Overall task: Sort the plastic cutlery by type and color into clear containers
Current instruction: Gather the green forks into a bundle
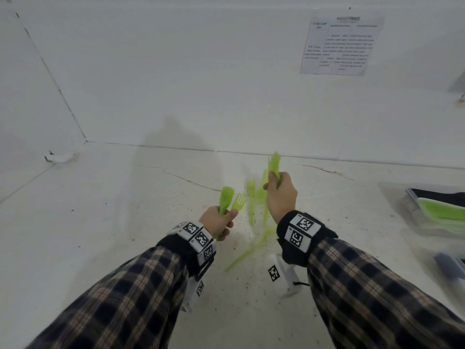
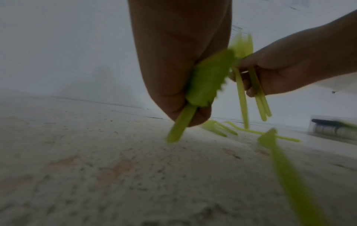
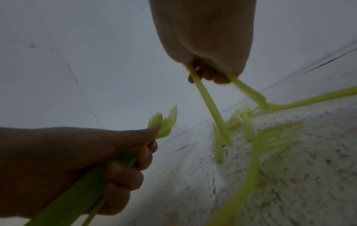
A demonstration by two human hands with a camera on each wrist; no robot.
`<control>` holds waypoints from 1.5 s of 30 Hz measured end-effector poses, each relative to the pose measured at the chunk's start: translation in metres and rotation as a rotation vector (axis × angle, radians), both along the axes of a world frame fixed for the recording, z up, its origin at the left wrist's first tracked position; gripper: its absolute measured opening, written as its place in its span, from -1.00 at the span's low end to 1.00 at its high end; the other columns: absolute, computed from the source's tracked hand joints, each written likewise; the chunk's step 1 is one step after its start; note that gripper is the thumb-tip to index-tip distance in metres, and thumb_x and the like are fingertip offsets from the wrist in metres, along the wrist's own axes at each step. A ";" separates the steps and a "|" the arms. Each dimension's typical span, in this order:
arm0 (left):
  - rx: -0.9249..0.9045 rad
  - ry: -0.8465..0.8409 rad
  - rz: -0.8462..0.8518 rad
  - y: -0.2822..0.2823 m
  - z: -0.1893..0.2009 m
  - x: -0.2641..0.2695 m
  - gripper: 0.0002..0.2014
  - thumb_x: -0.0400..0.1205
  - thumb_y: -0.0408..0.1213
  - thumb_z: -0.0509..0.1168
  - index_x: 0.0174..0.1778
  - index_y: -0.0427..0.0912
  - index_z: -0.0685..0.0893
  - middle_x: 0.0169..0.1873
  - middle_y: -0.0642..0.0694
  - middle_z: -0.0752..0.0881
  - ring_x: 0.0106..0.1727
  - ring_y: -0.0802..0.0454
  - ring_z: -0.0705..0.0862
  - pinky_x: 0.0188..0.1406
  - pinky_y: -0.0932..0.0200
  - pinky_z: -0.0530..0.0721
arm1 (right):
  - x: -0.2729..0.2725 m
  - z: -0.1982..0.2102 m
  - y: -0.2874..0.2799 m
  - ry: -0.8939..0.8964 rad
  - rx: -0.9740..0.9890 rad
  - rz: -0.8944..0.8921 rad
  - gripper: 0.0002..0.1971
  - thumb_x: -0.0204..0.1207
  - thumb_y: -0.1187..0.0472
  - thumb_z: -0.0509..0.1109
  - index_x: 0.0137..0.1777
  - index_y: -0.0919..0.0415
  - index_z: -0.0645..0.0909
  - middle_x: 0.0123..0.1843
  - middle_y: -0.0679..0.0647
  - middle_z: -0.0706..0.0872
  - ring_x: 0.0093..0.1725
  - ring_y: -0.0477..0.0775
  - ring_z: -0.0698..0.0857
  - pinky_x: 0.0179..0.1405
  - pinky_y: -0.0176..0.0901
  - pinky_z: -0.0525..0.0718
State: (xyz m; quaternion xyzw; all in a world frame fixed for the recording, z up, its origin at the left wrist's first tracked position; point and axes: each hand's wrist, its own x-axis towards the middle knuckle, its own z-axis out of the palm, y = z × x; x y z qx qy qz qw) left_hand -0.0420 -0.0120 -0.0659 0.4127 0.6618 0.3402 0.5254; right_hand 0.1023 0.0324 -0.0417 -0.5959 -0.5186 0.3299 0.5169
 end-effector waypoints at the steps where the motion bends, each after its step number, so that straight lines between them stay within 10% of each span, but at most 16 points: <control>1: 0.002 0.039 -0.024 -0.001 -0.001 0.002 -0.79 0.65 -0.18 0.30 -0.21 -0.19 0.48 -0.40 -0.09 0.55 -0.51 0.05 0.49 -0.61 0.29 0.50 | 0.002 0.001 0.001 0.017 0.012 -0.010 -0.80 0.71 0.10 0.07 -0.02 0.22 0.40 -0.34 0.01 0.60 -0.44 -0.06 0.50 -0.44 -0.28 0.43; 7: 0.013 0.489 -0.262 -0.010 -0.008 0.017 -0.67 0.48 0.01 0.47 -0.32 -0.13 0.52 -0.44 0.03 0.60 -0.40 0.08 0.59 -0.40 0.27 0.51 | 0.026 -0.009 0.010 -0.036 -0.230 0.015 -0.73 0.60 0.00 0.23 -0.05 0.23 0.37 -0.24 0.08 0.48 -0.39 0.02 0.40 -0.25 -0.06 0.48; 12: 0.015 0.733 -0.416 -0.014 -0.014 0.035 -0.47 0.37 0.04 0.55 0.07 -0.26 0.61 -0.24 0.06 0.60 -0.19 0.12 0.58 -0.26 0.32 0.48 | 0.052 -0.027 0.011 -0.163 -0.402 0.070 -0.80 0.64 0.13 0.19 0.04 0.30 0.43 -0.10 0.21 0.49 -0.38 0.09 0.43 -0.47 -0.15 0.45; 19: 0.021 0.818 -0.450 -0.016 -0.015 0.046 -0.69 0.53 -0.16 0.38 -0.48 -0.10 0.46 -0.48 0.05 0.46 -0.39 0.13 0.49 -0.53 0.37 0.32 | 0.084 -0.035 0.018 -0.447 -0.424 0.072 -0.88 0.60 0.23 0.19 -0.05 0.29 0.48 -0.20 0.17 0.53 -0.17 0.20 0.52 -0.23 -0.12 0.46; 25: 0.096 0.723 -0.247 -0.014 -0.011 0.043 -0.82 0.57 -0.15 0.34 -0.18 -0.17 0.54 -0.30 -0.02 0.59 -0.17 0.00 0.56 -0.29 0.27 0.44 | 0.093 -0.024 0.024 -0.778 -0.353 0.203 -0.73 0.63 0.20 0.19 0.15 0.37 0.59 0.13 0.27 0.69 0.19 0.27 0.63 -0.02 -0.13 0.52; 38: 0.173 0.152 0.171 -0.007 -0.011 0.059 -0.78 0.65 -0.17 0.28 -0.29 -0.17 0.61 -0.29 -0.10 0.68 -0.53 0.05 0.50 -0.55 0.23 0.43 | 0.090 -0.037 0.040 -0.951 -0.435 0.417 -0.80 0.57 0.17 0.27 0.05 0.31 0.56 -0.07 0.18 0.56 -0.03 0.19 0.63 -0.18 -0.19 0.45; 45: 0.220 0.053 0.224 -0.001 -0.008 0.069 -0.80 0.68 -0.22 0.25 -0.25 -0.19 0.59 -0.28 -0.05 0.69 -0.56 0.04 0.42 -0.61 0.27 0.37 | 0.091 -0.023 0.032 -0.594 -0.287 0.262 -0.83 0.64 0.20 0.11 -0.06 0.31 0.41 -0.18 0.13 0.51 -0.11 0.19 0.53 -0.19 -0.13 0.42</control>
